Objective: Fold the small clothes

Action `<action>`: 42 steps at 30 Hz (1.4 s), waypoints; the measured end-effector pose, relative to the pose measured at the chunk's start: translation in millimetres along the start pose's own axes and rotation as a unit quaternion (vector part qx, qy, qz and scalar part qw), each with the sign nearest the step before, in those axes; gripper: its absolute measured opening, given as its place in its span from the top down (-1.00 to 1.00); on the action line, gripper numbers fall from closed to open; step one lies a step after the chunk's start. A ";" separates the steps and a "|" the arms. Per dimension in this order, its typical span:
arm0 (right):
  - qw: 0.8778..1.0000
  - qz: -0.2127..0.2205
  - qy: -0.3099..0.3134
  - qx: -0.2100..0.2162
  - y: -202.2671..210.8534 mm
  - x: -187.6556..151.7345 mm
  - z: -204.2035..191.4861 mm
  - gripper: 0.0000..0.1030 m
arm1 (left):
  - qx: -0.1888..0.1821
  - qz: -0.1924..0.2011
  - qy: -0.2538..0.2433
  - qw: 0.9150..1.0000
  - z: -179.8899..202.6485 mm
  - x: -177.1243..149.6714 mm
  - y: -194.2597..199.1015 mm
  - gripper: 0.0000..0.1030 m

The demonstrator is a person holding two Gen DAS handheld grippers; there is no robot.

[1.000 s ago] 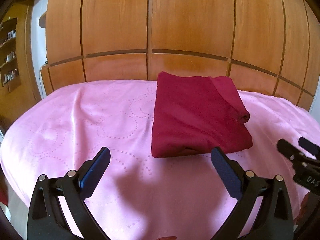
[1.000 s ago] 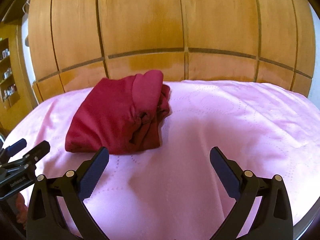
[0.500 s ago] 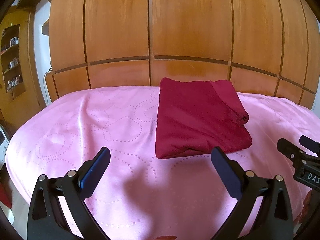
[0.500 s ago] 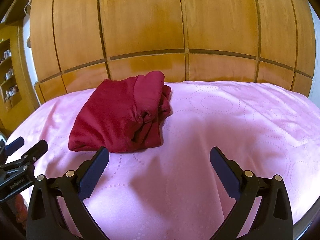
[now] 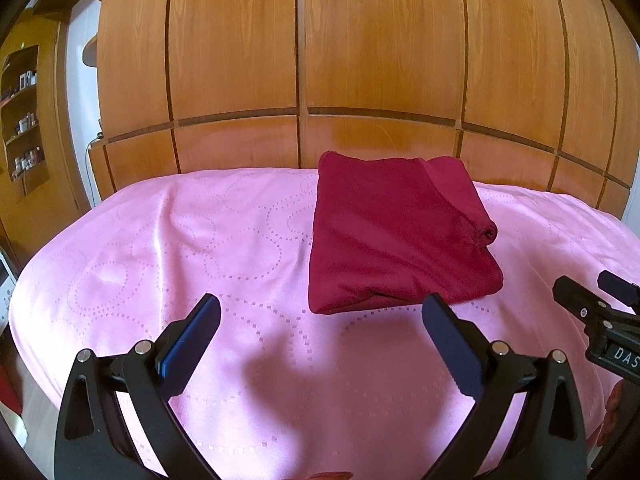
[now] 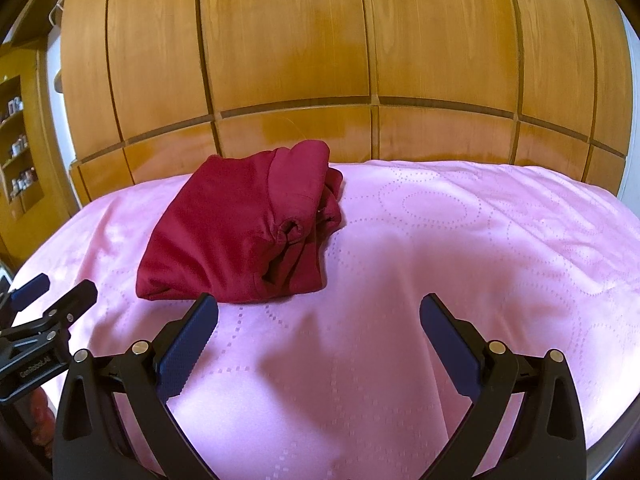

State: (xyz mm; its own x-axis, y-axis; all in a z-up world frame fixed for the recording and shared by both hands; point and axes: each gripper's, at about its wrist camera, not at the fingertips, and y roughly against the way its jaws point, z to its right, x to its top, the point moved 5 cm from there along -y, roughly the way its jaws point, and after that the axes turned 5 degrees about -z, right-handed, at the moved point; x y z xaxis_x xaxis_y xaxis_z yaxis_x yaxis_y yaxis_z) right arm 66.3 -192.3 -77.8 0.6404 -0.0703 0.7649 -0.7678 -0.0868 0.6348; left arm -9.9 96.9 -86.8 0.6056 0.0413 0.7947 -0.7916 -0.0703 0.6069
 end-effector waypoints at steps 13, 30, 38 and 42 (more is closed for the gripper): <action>1.000 -0.002 0.002 0.002 -0.7 -1.2 -0.7 -0.93 | -0.001 -0.002 0.000 1.000 0.5 -1.1 -0.4 -0.95; 1.000 -0.004 0.002 0.002 -2.0 -1.8 -1.5 -0.93 | -0.004 -0.006 -0.001 1.000 -1.1 -5.5 -2.5 -0.95; 1.000 -0.005 0.003 0.004 -3.0 -2.7 0.6 -0.93 | -0.008 -0.009 -0.003 1.000 -2.5 -7.1 -4.0 -0.95; 1.000 -0.004 0.003 0.004 -2.7 -2.8 -0.1 -0.93 | -0.009 -0.009 -0.004 1.000 -3.0 -7.0 -4.5 -0.95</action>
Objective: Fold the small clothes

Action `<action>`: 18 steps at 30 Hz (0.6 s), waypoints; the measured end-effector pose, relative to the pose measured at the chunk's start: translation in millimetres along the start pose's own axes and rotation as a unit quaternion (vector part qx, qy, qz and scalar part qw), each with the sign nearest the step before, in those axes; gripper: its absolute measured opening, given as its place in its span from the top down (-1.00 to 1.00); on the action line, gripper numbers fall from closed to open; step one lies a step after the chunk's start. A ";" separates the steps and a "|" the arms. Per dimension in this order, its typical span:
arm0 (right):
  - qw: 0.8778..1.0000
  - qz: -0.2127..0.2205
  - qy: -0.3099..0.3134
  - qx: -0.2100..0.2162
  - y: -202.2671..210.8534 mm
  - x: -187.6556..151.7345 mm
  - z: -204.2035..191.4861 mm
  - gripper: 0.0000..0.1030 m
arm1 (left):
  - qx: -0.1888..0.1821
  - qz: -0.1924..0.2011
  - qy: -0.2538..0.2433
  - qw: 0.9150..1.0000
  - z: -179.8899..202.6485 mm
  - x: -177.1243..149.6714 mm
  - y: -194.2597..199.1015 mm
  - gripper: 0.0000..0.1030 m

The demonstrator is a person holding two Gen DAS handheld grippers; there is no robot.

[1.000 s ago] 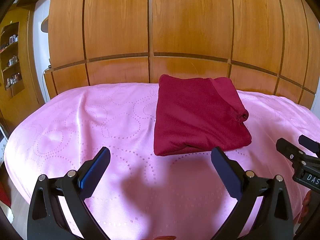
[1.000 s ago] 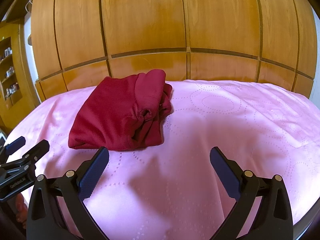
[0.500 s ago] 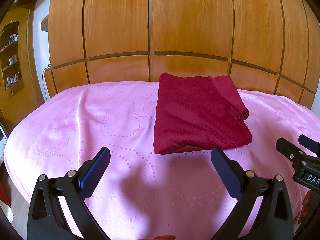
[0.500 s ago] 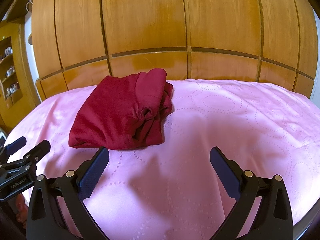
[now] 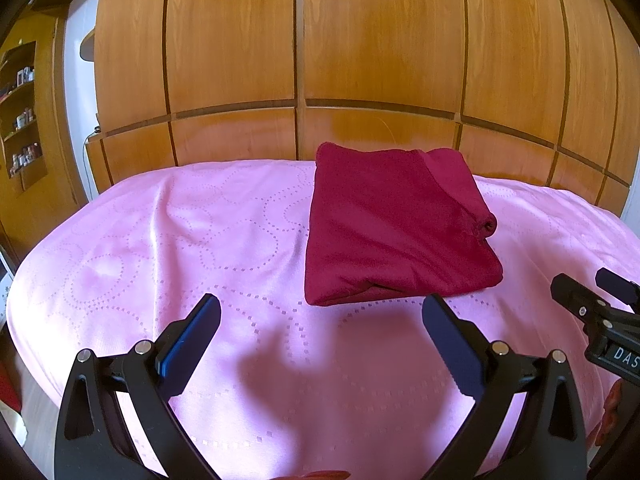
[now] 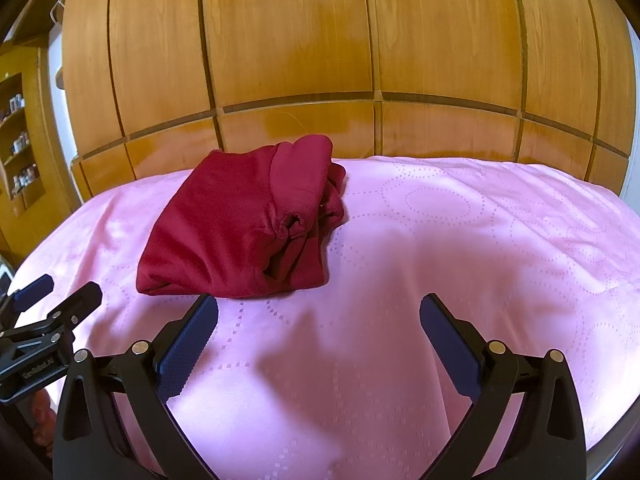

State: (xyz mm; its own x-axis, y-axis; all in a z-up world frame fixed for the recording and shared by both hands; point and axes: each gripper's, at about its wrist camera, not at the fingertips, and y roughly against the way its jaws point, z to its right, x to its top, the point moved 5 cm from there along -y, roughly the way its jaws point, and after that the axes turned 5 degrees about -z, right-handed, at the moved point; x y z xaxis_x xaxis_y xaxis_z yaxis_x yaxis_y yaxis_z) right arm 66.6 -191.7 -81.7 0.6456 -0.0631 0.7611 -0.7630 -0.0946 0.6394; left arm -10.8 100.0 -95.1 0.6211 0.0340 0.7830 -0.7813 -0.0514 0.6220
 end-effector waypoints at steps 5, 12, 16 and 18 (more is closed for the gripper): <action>1.000 -0.002 0.000 0.001 -0.7 -0.1 0.4 -0.93 | 0.000 0.000 0.000 1.000 0.9 -0.3 0.4 -0.95; 1.000 -0.002 0.000 0.001 -0.6 0.0 -0.1 -0.93 | -0.003 -0.001 -0.002 1.000 0.4 0.0 -0.3 -0.95; 1.000 -0.003 0.001 0.003 -1.0 -1.3 1.0 -0.93 | -0.009 -0.004 -0.006 1.000 0.4 0.2 -1.1 -0.95; 1.000 -0.003 0.002 0.003 -1.3 -0.8 1.0 -0.93 | -0.013 -0.006 -0.009 1.000 0.1 1.1 -2.1 -0.95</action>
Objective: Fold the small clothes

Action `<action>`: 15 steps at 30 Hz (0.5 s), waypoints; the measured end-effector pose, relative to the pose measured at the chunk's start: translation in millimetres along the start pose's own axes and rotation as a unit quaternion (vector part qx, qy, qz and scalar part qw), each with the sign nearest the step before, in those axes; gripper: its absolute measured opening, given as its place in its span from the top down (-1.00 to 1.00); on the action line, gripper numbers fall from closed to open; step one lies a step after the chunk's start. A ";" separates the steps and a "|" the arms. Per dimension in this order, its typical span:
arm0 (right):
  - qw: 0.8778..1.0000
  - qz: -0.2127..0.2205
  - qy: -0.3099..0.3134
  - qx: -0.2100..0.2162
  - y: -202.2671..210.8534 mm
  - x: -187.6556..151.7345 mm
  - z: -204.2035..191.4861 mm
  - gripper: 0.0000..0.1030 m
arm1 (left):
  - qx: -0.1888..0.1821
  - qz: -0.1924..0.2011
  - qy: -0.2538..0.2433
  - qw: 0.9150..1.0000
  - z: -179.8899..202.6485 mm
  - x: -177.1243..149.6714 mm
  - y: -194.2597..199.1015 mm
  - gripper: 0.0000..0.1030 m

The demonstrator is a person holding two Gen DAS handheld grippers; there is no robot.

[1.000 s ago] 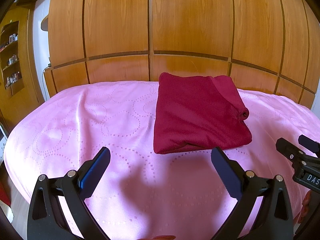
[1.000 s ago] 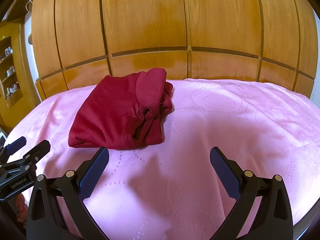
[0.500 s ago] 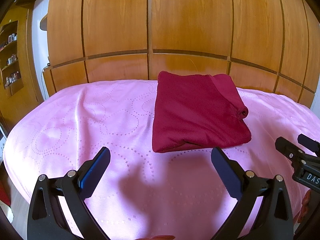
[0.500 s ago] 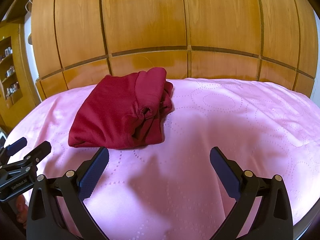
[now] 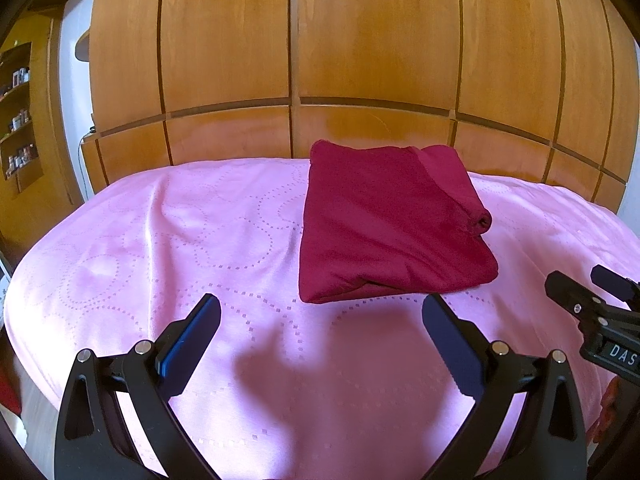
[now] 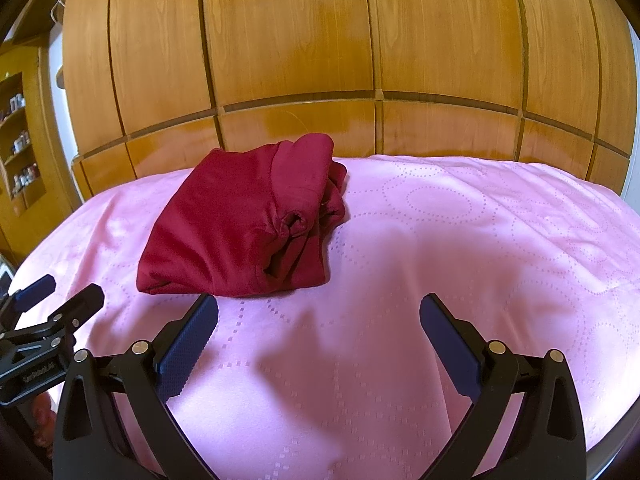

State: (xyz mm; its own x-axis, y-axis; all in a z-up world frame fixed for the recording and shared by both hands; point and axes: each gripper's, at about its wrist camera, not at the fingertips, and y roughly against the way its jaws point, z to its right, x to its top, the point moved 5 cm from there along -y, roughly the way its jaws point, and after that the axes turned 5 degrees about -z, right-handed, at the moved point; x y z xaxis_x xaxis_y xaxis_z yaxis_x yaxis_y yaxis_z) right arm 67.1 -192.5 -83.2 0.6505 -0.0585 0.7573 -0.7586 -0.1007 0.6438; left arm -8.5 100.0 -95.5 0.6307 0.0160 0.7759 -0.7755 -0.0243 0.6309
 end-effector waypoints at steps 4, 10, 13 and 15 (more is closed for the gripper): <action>1.000 -0.001 0.000 0.000 -0.2 -0.5 0.0 -0.93 | -0.005 -0.001 -0.003 1.000 0.5 0.1 -0.2 -0.95; 1.000 -0.001 0.000 0.002 -1.1 -1.9 1.2 -0.93 | -0.011 -0.007 -0.004 1.000 -0.6 0.9 -2.7 -0.95; 1.000 -0.003 0.000 0.002 -1.6 -3.2 2.8 -0.93 | -0.012 -0.008 -0.005 1.000 0.1 0.5 -3.2 -0.95; 1.000 -0.004 -0.001 0.003 -1.1 -4.5 2.1 -0.93 | -0.013 -0.009 -0.004 1.000 0.3 0.2 -3.4 -0.95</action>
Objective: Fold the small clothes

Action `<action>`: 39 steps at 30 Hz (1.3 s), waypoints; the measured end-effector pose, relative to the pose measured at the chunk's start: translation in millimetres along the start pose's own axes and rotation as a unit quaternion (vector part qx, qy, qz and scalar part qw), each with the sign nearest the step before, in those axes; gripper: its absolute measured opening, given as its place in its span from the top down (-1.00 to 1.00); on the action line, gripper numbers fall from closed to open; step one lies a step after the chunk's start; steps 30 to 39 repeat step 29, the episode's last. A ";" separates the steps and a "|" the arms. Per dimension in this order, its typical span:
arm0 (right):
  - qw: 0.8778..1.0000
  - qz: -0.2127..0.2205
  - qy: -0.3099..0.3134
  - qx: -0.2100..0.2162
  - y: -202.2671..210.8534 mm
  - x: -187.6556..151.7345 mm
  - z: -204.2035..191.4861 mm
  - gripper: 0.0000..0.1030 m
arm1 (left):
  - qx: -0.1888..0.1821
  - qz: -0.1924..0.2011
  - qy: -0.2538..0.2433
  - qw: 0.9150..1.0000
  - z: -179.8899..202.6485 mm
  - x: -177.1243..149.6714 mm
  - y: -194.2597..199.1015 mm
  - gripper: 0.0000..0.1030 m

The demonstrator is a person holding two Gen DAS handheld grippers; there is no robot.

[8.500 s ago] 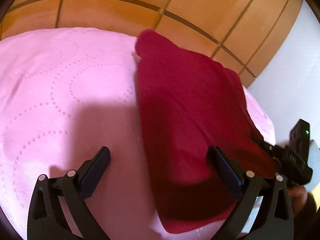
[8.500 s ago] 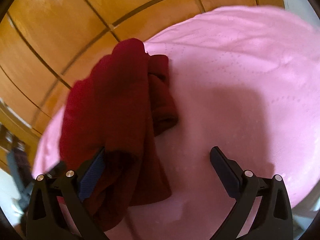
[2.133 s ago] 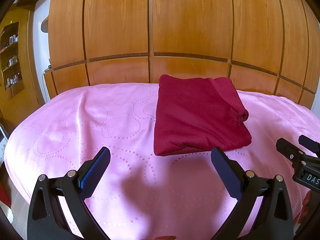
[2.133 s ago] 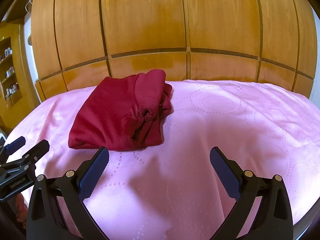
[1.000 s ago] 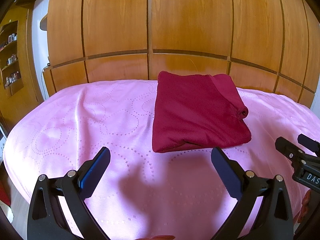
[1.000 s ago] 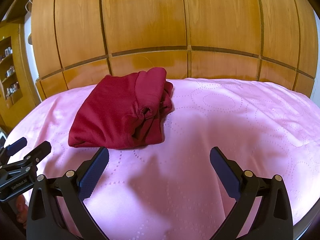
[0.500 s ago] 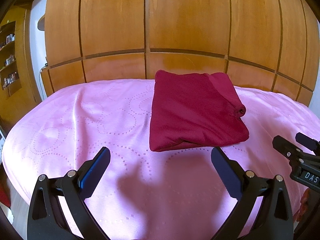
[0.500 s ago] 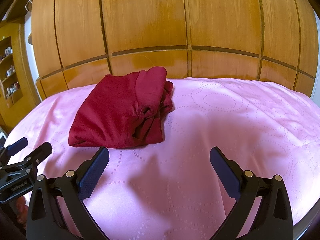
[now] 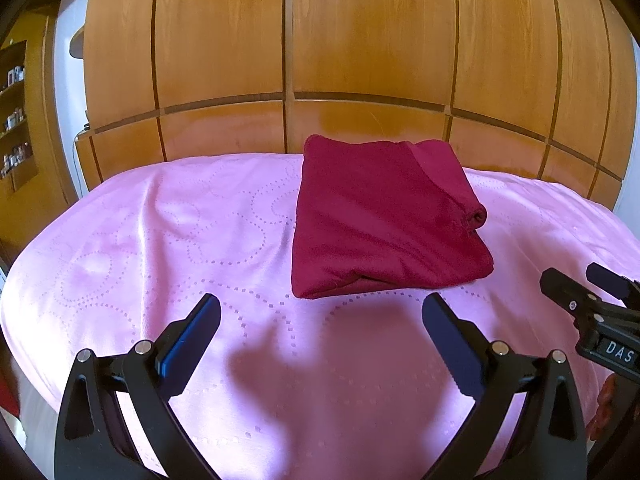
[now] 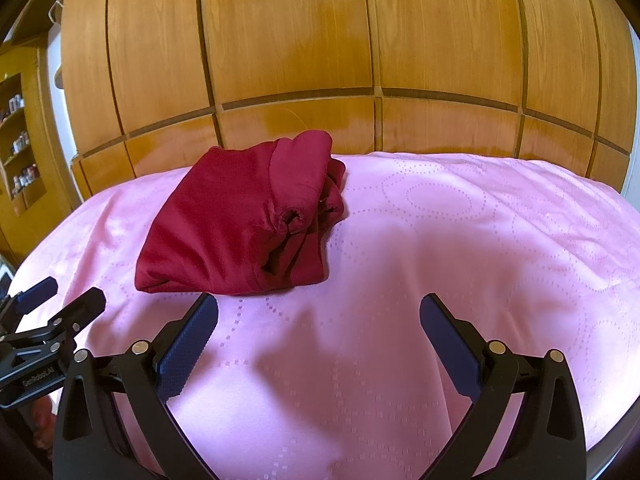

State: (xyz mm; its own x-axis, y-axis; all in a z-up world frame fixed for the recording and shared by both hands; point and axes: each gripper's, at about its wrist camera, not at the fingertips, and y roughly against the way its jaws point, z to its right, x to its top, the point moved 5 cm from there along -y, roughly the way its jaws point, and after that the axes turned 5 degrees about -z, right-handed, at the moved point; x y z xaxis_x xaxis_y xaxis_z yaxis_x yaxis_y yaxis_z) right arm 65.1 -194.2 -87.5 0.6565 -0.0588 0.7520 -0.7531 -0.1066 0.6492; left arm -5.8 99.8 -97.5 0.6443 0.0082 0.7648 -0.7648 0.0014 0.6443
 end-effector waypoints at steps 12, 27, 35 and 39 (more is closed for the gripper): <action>1.000 -0.007 0.002 0.003 -3.5 1.0 4.9 -0.93 | -0.005 -0.012 -0.004 1.000 4.0 -2.7 -5.3 -0.95; 0.999 -0.031 -0.014 -0.011 -26.3 8.6 30.2 -0.93 | -0.021 -0.064 0.017 0.998 -1.2 0.0 -36.7 -0.96; 0.998 -0.047 -0.022 -0.029 -39.9 13.3 46.7 -0.93 | -0.034 -0.092 0.033 0.995 -13.5 3.5 -56.5 -0.96; 0.998 -0.047 -0.022 -0.029 -39.9 13.3 46.7 -0.93 | -0.034 -0.092 0.033 0.995 -13.5 3.5 -56.5 -0.96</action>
